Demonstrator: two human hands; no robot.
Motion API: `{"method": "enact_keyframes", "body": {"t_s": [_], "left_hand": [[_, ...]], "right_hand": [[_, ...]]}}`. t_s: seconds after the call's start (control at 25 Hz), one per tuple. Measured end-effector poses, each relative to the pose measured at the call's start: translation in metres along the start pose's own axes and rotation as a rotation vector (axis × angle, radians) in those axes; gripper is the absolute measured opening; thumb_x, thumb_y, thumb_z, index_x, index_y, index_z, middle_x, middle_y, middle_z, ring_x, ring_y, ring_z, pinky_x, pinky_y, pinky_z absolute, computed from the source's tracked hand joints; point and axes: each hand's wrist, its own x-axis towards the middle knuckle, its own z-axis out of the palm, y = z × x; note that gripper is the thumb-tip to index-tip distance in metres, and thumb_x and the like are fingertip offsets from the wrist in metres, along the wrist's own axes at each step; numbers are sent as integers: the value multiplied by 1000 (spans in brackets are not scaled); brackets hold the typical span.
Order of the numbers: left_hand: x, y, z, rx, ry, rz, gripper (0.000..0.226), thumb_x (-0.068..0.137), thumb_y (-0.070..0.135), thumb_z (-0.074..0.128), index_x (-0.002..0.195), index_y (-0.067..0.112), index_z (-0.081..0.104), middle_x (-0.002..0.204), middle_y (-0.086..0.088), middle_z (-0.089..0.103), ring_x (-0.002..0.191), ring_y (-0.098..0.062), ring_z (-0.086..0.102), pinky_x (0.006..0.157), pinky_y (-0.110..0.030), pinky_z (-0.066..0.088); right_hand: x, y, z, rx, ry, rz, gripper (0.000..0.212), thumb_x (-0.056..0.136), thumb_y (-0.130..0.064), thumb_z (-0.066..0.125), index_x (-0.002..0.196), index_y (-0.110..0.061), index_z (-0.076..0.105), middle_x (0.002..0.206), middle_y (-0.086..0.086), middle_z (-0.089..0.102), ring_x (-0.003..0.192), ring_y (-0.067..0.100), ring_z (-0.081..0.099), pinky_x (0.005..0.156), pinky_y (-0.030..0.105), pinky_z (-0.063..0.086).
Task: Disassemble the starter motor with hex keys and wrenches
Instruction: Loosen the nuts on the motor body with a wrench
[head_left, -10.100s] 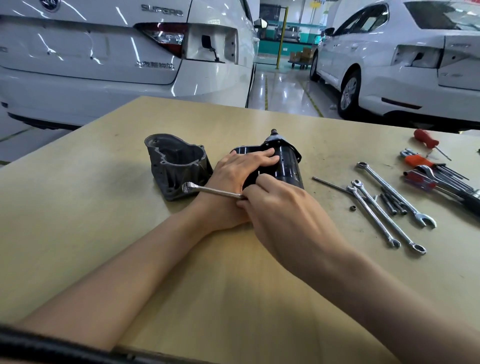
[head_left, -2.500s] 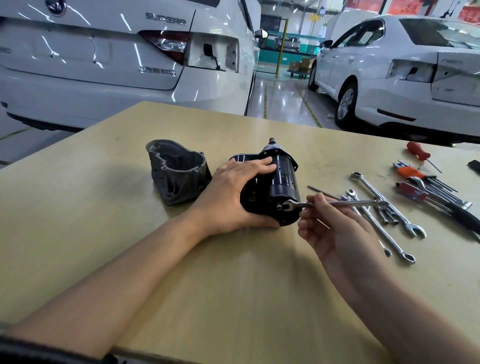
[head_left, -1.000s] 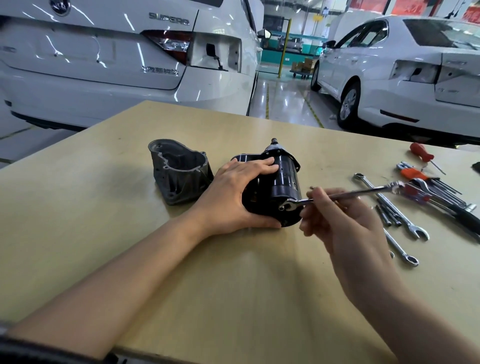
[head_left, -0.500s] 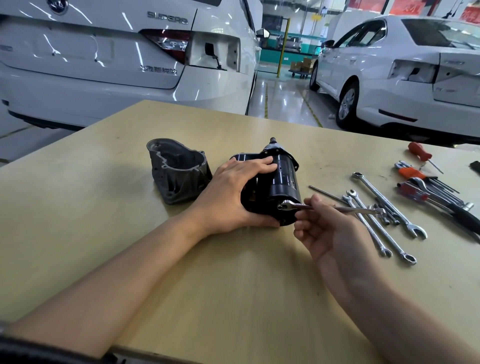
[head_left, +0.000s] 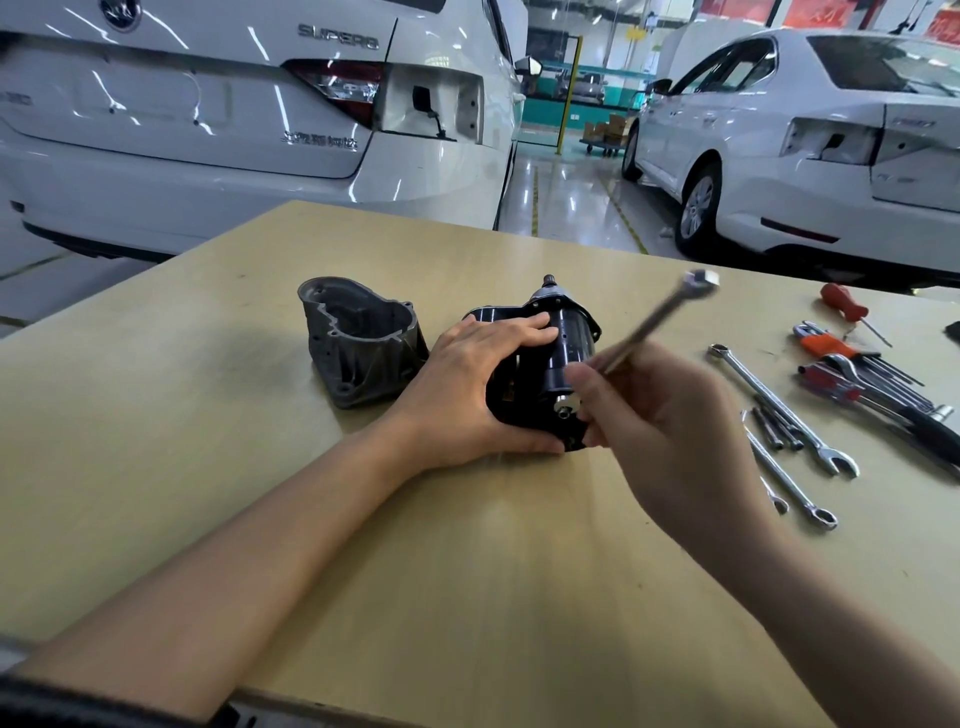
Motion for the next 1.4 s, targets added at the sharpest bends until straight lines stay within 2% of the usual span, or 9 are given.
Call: {"method": "enact_keyframes", "body": {"t_s": [0.08,0.24,0.44,0.56,0.68,0.76,0.84,1.16,1.4], "left_hand": [[0,-2,0,-17,-13,5,85,60,52,84,134,24,53,146,9,46,136,-4,38,117,-46,21],[2,-4,1,-13,-27,3,67,73,48,59,136,25,50,148,10,44,138,-3,36,120,-38,15],[2,-5,1,4,-30,7,66,74,41,66,136,24,51,147,8,45,137,-3,36,119,-42,17],[0,-1,-1,-4,-6,4,86,59,48,87,134,24,53,145,8,48,134,-4,40,117,-46,22],[0,1,-1,-1,6,-3,88,56,44,90,133,23,53,146,9,47,132,-3,41,117,-45,21],[-1,1,-1,-2,16,-5,87,56,43,91,133,23,54,145,9,47,131,-2,41,117,-45,21],[-1,2,-1,1,18,-2,87,55,42,91,132,22,54,145,8,47,132,-3,41,116,-45,21],[-1,2,0,-6,27,2,86,56,42,91,132,24,54,144,9,48,126,4,39,116,-46,22],[-1,3,-1,3,13,-4,86,57,42,90,132,23,54,145,9,47,130,2,39,117,-45,20]], "right_hand": [[7,-11,5,-222,-68,-144,16,87,-20,69,73,-16,62,57,-11,55,56,6,52,55,18,38],[9,-21,24,-572,-309,-307,16,96,-22,53,98,-12,66,93,0,62,86,18,59,66,24,33],[3,-19,22,-455,-202,-440,15,94,-20,56,90,-8,64,85,2,63,75,20,58,66,34,45],[-3,-6,2,12,44,-239,11,90,-17,62,80,-12,62,63,-8,60,56,10,55,56,22,44],[-14,8,-10,653,138,288,14,91,-14,59,81,-6,63,59,3,61,51,15,56,50,22,47],[-16,15,-8,890,123,615,17,92,-13,56,80,-3,62,60,7,60,50,14,56,48,21,49],[-17,20,-5,972,101,756,18,93,-12,53,79,-4,61,59,6,60,47,11,57,46,20,50],[-16,21,1,1012,78,685,15,81,-15,60,86,-2,62,60,7,64,50,12,61,48,21,51],[-20,24,-1,917,109,605,30,77,-20,65,96,3,65,69,12,69,60,20,68,56,24,55]]}}
